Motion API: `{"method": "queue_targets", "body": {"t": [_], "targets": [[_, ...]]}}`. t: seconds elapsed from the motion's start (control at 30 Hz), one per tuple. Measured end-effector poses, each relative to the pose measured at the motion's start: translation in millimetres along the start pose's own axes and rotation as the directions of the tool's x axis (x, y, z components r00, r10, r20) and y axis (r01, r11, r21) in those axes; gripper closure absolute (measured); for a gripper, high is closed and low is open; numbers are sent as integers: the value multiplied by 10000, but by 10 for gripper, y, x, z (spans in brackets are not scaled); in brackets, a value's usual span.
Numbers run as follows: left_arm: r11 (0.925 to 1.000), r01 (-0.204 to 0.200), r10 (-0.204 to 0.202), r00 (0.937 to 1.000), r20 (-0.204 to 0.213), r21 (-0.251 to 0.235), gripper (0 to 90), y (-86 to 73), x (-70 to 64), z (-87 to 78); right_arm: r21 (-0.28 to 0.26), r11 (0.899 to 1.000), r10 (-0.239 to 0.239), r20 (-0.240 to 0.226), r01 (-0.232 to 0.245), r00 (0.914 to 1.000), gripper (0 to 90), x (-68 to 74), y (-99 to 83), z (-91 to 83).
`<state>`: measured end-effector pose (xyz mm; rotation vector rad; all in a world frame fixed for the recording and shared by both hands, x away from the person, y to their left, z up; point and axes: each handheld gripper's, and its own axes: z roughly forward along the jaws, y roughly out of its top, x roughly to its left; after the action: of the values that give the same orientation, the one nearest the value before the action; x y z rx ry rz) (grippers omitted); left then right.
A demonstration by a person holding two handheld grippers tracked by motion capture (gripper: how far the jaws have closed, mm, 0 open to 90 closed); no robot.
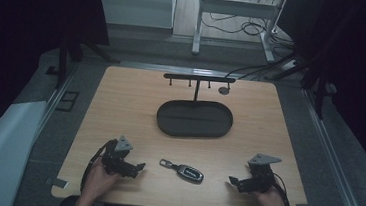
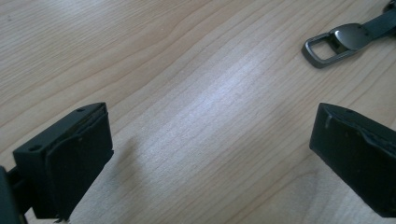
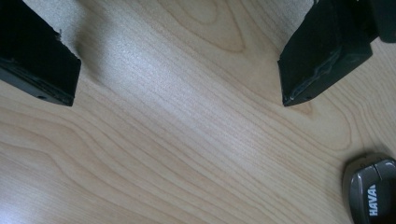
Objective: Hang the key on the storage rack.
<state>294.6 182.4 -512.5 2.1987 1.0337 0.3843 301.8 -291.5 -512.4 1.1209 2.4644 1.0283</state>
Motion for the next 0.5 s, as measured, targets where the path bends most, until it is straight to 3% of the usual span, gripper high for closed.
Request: {"method": "queue_targets", "body": {"t": [0.17,0.5], "targets": [[9995,-25,28,9999,107,-321,0,16,-19,-23,-48,10000,17,19,-17,10000,0,-6,0,-5],[9991,-416,416,9991,37,-45,0,38,-63,30,-34,9999,-153,112,154,9998,0,4,8,-19]]}}
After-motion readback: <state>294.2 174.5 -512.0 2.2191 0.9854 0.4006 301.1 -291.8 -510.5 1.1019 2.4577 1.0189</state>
